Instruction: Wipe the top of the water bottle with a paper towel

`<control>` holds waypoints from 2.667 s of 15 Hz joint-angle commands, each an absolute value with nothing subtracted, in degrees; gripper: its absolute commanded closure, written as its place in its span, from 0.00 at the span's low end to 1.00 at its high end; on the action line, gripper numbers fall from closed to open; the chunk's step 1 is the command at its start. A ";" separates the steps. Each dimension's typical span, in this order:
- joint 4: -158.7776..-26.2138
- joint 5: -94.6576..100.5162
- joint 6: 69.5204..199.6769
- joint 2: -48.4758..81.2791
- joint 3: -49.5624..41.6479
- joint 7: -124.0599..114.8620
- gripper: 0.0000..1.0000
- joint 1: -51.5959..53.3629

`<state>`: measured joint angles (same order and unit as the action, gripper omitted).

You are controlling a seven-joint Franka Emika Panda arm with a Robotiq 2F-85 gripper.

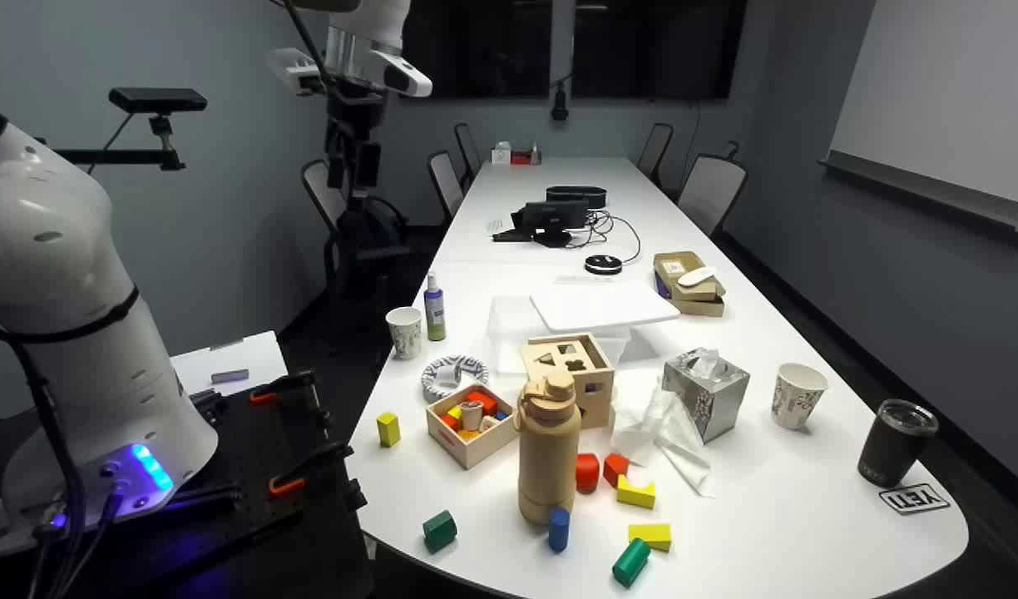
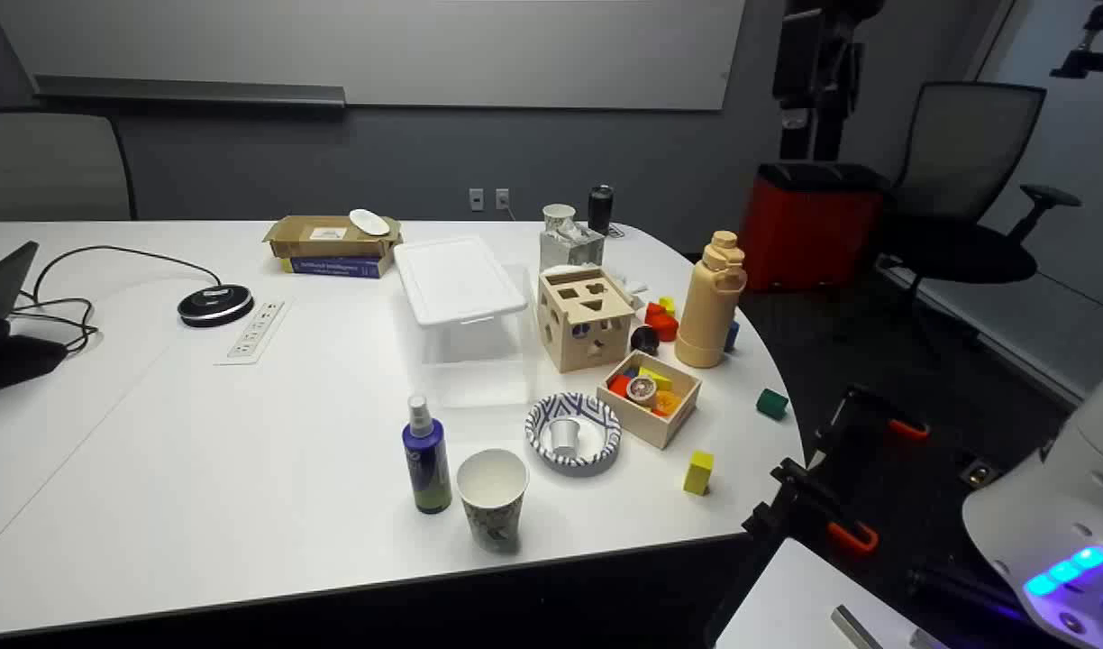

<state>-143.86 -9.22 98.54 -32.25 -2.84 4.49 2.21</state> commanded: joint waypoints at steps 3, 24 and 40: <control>-143.77 -9.42 98.41 -32.21 -2.37 4.73 0.00 1.64; -126.31 -18.80 115.75 -17.51 -5.51 0.63 0.00 -0.77; -94.91 -31.39 142.21 21.50 -6.54 -3.59 0.00 -7.13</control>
<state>-102.14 -31.96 141.54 13.71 -7.69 -0.39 -4.70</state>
